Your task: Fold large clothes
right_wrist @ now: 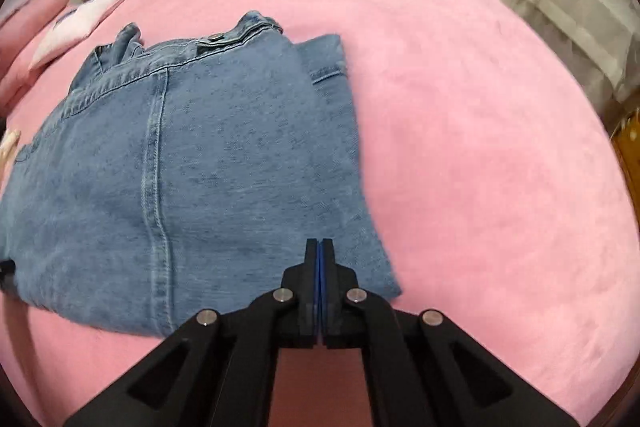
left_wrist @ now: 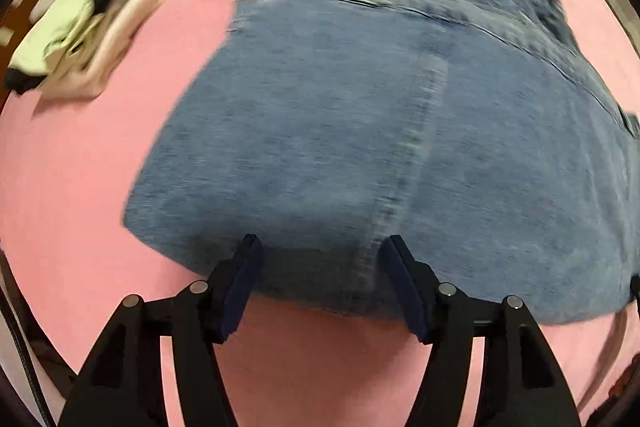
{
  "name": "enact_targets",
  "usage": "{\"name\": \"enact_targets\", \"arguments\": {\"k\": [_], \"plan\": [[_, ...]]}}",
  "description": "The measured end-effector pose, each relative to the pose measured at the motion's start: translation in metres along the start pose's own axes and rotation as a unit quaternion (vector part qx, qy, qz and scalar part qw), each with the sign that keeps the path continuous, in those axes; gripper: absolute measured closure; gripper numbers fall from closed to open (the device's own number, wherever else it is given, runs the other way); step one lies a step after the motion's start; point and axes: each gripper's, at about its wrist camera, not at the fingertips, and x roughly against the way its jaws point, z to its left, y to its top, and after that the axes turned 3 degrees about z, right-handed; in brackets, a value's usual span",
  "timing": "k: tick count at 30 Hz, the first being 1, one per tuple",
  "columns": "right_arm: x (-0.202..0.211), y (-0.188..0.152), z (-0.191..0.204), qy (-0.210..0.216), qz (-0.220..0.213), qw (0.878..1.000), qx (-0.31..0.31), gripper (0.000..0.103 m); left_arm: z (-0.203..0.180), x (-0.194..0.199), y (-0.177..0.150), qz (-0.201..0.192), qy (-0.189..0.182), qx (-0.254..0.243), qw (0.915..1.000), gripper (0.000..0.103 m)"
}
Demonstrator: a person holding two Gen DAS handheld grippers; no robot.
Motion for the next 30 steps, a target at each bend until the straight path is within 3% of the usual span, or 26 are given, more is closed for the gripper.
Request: {"name": "enact_targets", "arguments": {"k": [1, 3, 4, 5, 6, 8, 9, 12, 14, 16, 20, 27, 30], "plan": [[-0.001, 0.0, 0.009, -0.022, -0.003, 1.0, 0.018, 0.103, 0.009, 0.0, 0.0, -0.002, 0.0, 0.014, 0.9999, 0.04], [-0.003, -0.002, 0.032, -0.082, -0.008, 0.995, 0.053, 0.103, 0.018, 0.0, 0.0, 0.0, 0.044, 0.035, 0.9984, 0.044], [-0.001, -0.002, 0.039, -0.1, -0.01, 0.993, 0.058, 0.103, 0.021, 0.001, 0.001, 0.005, 0.066, 0.037, 0.9971, 0.053], [0.003, -0.002, 0.047, -0.111, -0.012, 0.992, 0.054, 0.103, 0.022, 0.003, 0.002, 0.009, 0.071, 0.037, 0.9968, 0.067], [0.007, -0.001, 0.051, -0.103, -0.013, 0.994, 0.044, 0.103, 0.023, 0.007, 0.002, 0.013, 0.062, 0.037, 0.9973, 0.072], [0.023, -0.004, 0.06, -0.032, -0.02, 0.999, 0.003, 0.103, 0.018, 0.013, 0.004, 0.029, 0.008, 0.037, 0.9989, 0.075], [0.028, -0.004, 0.066, -0.002, -0.022, 1.0, -0.008, 0.103, 0.017, 0.017, 0.001, 0.042, -0.037, 0.036, 0.9978, 0.077], [0.04, -0.012, 0.099, 0.126, -0.008, 0.992, -0.023, 0.103, 0.002, 0.019, -0.006, 0.091, -0.112, 0.009, 0.9894, 0.08], [0.043, -0.016, 0.125, 0.203, 0.005, 0.979, -0.018, 0.103, -0.016, 0.018, -0.01, 0.109, -0.126, -0.027, 0.9856, 0.08], [0.039, -0.015, 0.146, 0.244, 0.016, 0.97, -0.003, 0.103, -0.028, 0.018, -0.015, 0.106, -0.118, -0.053, 0.986, 0.08], [0.012, -0.007, 0.189, 0.262, 0.035, 0.964, 0.016, 0.103, -0.052, 0.013, -0.008, 0.088, -0.11, -0.078, 0.987, 0.08], [-0.018, 0.033, 0.195, 0.298, 0.017, 0.954, -0.022, 0.103, -0.055, -0.007, 0.034, 0.052, -0.126, -0.059, 0.989, 0.081], [-0.023, 0.05, 0.196, 0.285, 0.003, 0.958, -0.014, 0.103, -0.065, -0.018, 0.053, 0.046, -0.119, -0.059, 0.9901, 0.081]]}}
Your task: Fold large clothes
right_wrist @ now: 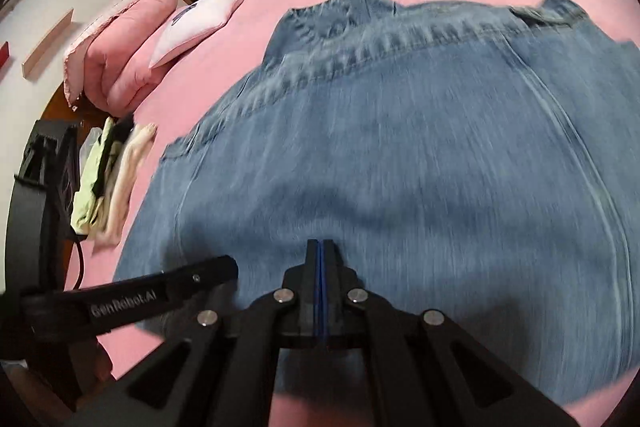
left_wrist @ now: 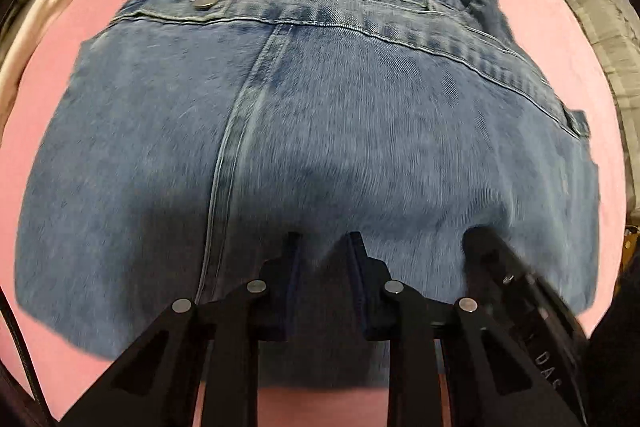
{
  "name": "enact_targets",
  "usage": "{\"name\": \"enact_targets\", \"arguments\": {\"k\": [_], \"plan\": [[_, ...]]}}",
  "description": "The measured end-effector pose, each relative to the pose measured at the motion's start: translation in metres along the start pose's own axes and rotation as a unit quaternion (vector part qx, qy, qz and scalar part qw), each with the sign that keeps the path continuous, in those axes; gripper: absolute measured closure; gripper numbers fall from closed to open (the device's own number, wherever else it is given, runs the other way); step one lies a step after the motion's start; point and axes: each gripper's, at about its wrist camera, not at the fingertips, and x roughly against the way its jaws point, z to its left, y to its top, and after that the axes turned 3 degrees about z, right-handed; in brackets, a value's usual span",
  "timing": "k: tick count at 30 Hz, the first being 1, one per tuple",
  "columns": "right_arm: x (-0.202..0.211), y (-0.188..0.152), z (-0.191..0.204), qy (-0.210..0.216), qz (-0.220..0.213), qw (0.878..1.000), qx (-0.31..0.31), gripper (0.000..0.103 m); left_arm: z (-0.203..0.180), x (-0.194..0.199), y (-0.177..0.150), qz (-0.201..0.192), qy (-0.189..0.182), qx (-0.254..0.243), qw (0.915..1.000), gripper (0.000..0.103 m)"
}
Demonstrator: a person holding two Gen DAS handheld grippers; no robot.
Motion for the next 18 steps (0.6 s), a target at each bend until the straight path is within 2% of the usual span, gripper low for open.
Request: {"name": "enact_targets", "arguments": {"k": [6, 8, 9, 13, 15, 17, 18], "plan": [[-0.013, 0.034, -0.011, -0.003, -0.017, 1.0, 0.012, 0.103, 0.003, 0.002, 0.014, -0.031, -0.021, -0.001, 0.9993, 0.081], [-0.016, 0.044, -0.014, -0.006, -0.018, 1.0, 0.017, 0.103, 0.002, 0.004, 0.025, -0.057, -0.029, -0.006, 0.998, 0.081], [-0.016, 0.048, -0.017, -0.007, -0.019, 1.0, 0.015, 0.103, 0.002, 0.007, 0.037, -0.074, -0.026, -0.013, 0.9968, 0.081], [-0.018, 0.066, -0.027, -0.02, -0.028, 0.999, 0.009, 0.103, -0.002, 0.004, 0.068, -0.087, -0.009, -0.021, 0.996, 0.081], [-0.013, 0.07, -0.039, -0.027, -0.033, 0.999, -0.003, 0.103, 0.004, 0.009, 0.081, -0.092, -0.009, -0.008, 0.9957, 0.086], [-0.006, 0.075, -0.057, -0.025, -0.038, 0.999, -0.03, 0.103, 0.021, 0.014, 0.088, -0.103, 0.009, 0.021, 0.9944, 0.097], [-0.001, 0.076, -0.066, -0.053, -0.046, 0.997, -0.037, 0.103, 0.029, 0.016, 0.094, -0.108, 0.015, 0.032, 0.9935, 0.099]]}}
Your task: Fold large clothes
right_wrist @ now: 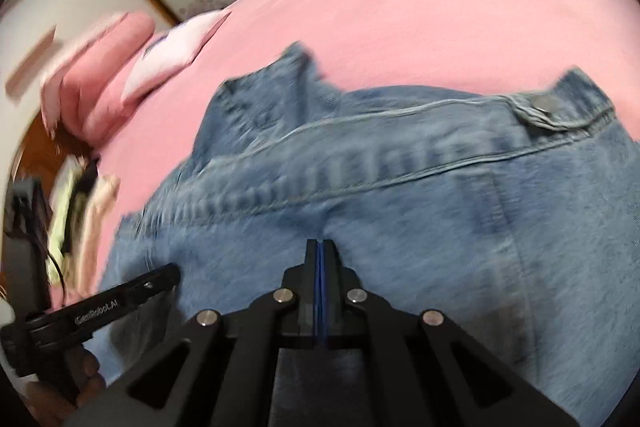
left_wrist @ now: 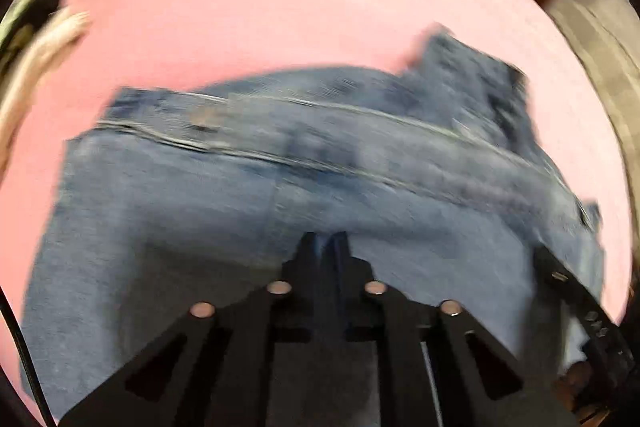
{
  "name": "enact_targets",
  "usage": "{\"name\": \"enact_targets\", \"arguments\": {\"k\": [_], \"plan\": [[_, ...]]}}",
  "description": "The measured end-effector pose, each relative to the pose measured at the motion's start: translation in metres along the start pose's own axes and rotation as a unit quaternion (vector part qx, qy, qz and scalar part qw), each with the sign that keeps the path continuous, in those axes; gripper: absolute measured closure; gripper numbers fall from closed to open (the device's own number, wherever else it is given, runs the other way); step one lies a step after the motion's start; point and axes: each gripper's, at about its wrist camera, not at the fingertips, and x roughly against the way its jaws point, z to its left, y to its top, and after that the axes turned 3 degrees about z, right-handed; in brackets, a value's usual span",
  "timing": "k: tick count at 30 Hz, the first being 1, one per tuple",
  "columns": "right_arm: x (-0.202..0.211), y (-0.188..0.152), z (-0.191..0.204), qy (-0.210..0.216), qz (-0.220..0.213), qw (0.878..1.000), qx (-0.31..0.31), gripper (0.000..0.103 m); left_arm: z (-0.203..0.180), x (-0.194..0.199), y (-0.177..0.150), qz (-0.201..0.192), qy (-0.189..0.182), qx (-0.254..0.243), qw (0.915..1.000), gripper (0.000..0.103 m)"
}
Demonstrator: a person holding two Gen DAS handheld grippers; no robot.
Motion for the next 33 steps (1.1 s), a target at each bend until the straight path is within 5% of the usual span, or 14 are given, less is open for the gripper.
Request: {"name": "enact_targets", "arguments": {"k": [3, 6, 7, 9, 11, 14, 18, 20, 22, 28, 33], "plan": [[0.016, 0.009, -0.041, -0.058, -0.019, 0.998, -0.024, 0.103, 0.033, -0.004, 0.011, 0.019, -0.069, 0.048, 0.9963, 0.102], [0.035, 0.017, -0.085, -0.112, -0.034, 0.992, -0.042, 0.103, 0.047, -0.003, 0.018, 0.027, -0.096, 0.063, 0.993, 0.102], [0.044, 0.02, -0.101, -0.16, -0.039, 0.986, -0.042, 0.103, 0.05, 0.0, 0.019, 0.024, -0.091, 0.064, 0.9935, 0.102], [0.054, 0.022, -0.123, -0.14, -0.037, 0.988, -0.052, 0.103, 0.06, 0.016, 0.009, -0.011, 0.003, 0.054, 0.9985, 0.102], [0.063, 0.024, -0.135, -0.223, -0.03, 0.973, -0.049, 0.103, 0.069, 0.025, 0.01, -0.038, 0.078, 0.038, 0.9955, 0.102], [0.072, 0.023, -0.142, -0.227, -0.032, 0.972, -0.045, 0.103, 0.094, 0.023, 0.016, -0.048, 0.106, 0.048, 0.992, 0.102], [0.082, 0.02, -0.12, -0.255, -0.04, 0.966, -0.028, 0.103, 0.118, 0.031, 0.026, -0.058, 0.191, 0.065, 0.9777, 0.101], [0.088, 0.017, -0.094, -0.229, -0.045, 0.972, -0.007, 0.103, 0.129, 0.039, 0.025, -0.048, 0.182, 0.098, 0.9773, 0.083], [0.09, 0.013, -0.067, -0.191, -0.044, 0.981, -0.001, 0.103, 0.136, 0.046, 0.021, -0.041, 0.173, 0.112, 0.9777, 0.077], [0.05, -0.004, 0.024, -0.048, 0.035, 0.998, 0.014, 0.103, 0.126, 0.059, -0.007, -0.028, 0.145, 0.127, 0.9808, 0.077], [0.021, -0.03, 0.07, 0.0, 0.089, 0.996, 0.019, 0.103, 0.117, 0.073, -0.047, -0.036, 0.125, 0.137, 0.982, 0.077]]}}
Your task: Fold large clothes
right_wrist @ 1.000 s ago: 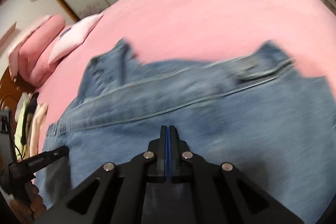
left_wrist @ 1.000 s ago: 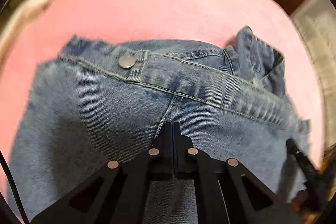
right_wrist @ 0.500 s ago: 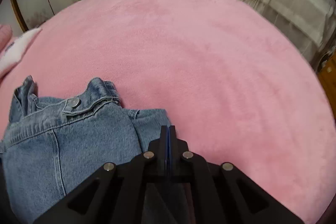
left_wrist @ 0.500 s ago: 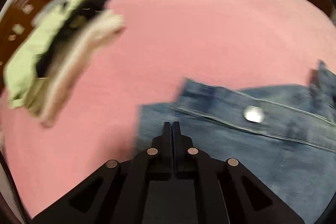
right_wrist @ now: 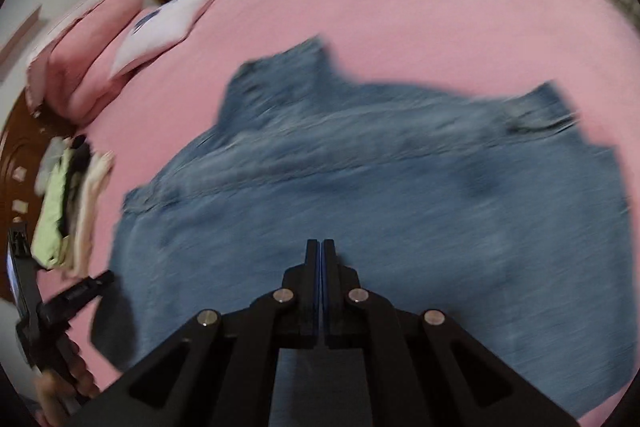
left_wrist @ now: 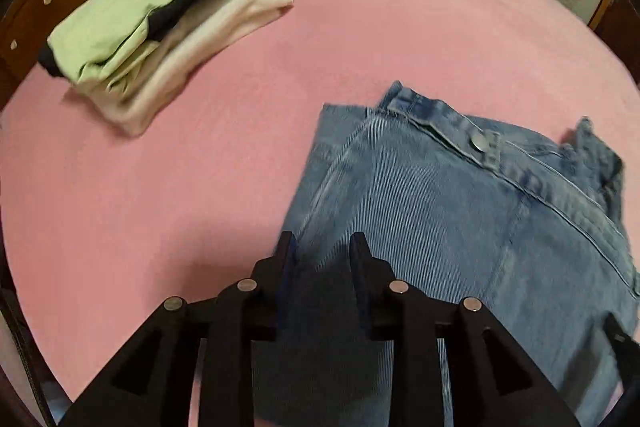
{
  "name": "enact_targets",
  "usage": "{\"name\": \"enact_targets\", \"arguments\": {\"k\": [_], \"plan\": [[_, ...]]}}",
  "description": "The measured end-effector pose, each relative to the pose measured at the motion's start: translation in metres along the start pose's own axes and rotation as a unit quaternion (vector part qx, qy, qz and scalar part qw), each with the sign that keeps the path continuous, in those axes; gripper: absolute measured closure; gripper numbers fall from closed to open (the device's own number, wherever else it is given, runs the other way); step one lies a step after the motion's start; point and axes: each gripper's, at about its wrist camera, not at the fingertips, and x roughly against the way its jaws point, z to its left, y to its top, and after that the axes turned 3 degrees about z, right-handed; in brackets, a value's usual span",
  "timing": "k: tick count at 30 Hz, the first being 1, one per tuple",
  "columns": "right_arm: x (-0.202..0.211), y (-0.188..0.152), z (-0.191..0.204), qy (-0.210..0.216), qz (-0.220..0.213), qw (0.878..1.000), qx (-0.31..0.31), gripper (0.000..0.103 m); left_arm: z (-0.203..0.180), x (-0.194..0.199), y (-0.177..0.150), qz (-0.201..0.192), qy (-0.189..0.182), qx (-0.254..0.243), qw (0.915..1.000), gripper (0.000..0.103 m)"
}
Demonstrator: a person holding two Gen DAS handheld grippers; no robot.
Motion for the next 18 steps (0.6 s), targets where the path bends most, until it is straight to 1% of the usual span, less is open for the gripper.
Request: {"name": "enact_targets", "arguments": {"k": [2, 3, 6, 9, 10, 11, 12, 13, 16, 18], "plan": [[-0.014, -0.009, 0.003, -0.009, 0.032, 0.999, -0.01, 0.103, 0.007, 0.008, -0.01, 0.002, -0.009, 0.004, 0.9999, 0.077], [-0.018, -0.014, 0.006, -0.02, 0.038, 0.999, -0.011, 0.103, 0.011, 0.011, -0.015, 0.005, -0.014, 0.005, 0.9999, 0.077], [-0.025, -0.022, 0.008, -0.038, 0.038, 0.999, 0.004, 0.103, 0.032, 0.023, -0.034, 0.022, -0.029, 0.027, 0.999, 0.076], [-0.034, -0.019, 0.003, -0.029, 0.05, 0.998, -0.011, 0.103, 0.048, 0.029, -0.058, 0.041, -0.056, 0.047, 0.9965, 0.074], [-0.036, -0.019, 0.004, -0.033, 0.05, 0.998, -0.004, 0.103, 0.054, 0.027, -0.065, 0.043, -0.062, 0.05, 0.9959, 0.072], [-0.037, -0.02, 0.009, -0.044, 0.048, 0.998, 0.015, 0.103, 0.057, 0.028, -0.072, 0.045, -0.065, 0.051, 0.9955, 0.06], [-0.037, -0.017, 0.009, -0.056, 0.046, 0.997, 0.035, 0.103, 0.062, 0.029, -0.083, 0.05, -0.073, 0.056, 0.9945, 0.052], [-0.038, -0.019, 0.015, -0.069, 0.043, 0.995, 0.055, 0.103, 0.065, 0.029, -0.091, 0.053, -0.081, 0.063, 0.9933, 0.041], [-0.042, -0.02, 0.024, -0.097, 0.039, 0.991, 0.089, 0.103, 0.078, 0.026, -0.116, 0.074, -0.12, 0.098, 0.9852, 0.04], [-0.043, -0.021, 0.026, -0.097, 0.042, 0.99, 0.092, 0.103, 0.083, 0.018, -0.126, 0.085, -0.144, 0.117, 0.979, 0.04]]}}
